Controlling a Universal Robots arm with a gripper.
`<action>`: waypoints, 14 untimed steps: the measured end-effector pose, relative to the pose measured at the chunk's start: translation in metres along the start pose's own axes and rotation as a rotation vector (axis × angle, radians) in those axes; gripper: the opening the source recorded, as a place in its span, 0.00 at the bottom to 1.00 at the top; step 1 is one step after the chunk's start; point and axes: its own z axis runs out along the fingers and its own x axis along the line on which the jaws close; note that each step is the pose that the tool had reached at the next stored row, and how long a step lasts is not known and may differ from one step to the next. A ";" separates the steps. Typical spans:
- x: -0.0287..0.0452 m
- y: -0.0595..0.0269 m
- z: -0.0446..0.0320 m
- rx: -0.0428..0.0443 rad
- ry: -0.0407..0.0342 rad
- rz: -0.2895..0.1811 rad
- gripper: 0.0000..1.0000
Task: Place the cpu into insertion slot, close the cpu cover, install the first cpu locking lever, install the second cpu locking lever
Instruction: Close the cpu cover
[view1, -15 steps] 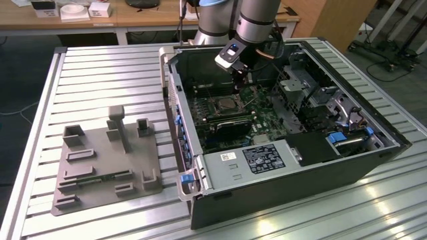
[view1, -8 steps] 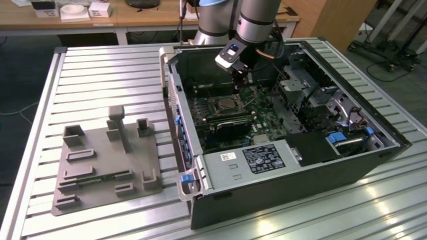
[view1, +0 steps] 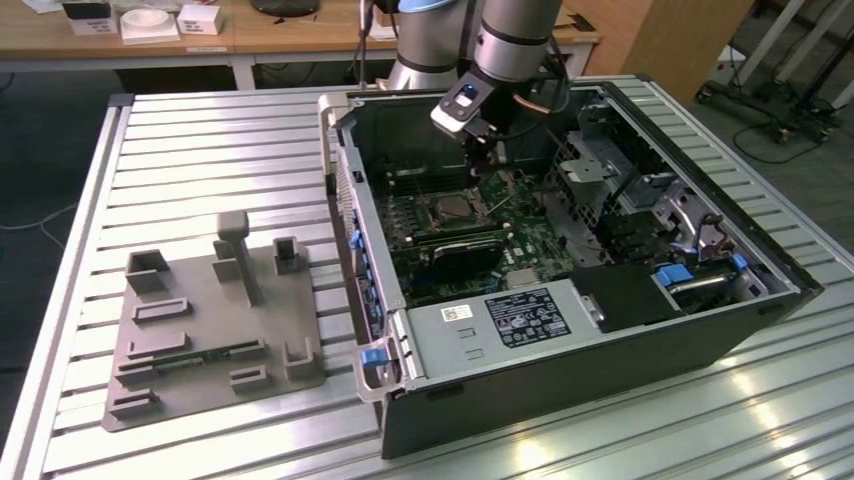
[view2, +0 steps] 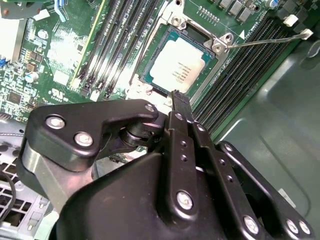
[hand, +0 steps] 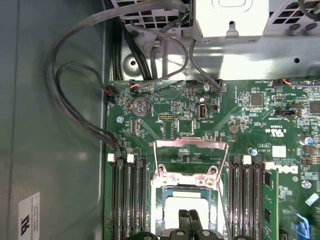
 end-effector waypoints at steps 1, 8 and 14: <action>0.0000 0.0000 -0.0014 0.0000 0.0000 0.000 0.10; 0.0003 -0.0001 -0.0100 0.0000 0.0000 0.000 0.10; 0.0004 -0.0001 -0.0126 -0.0001 0.0033 0.000 0.10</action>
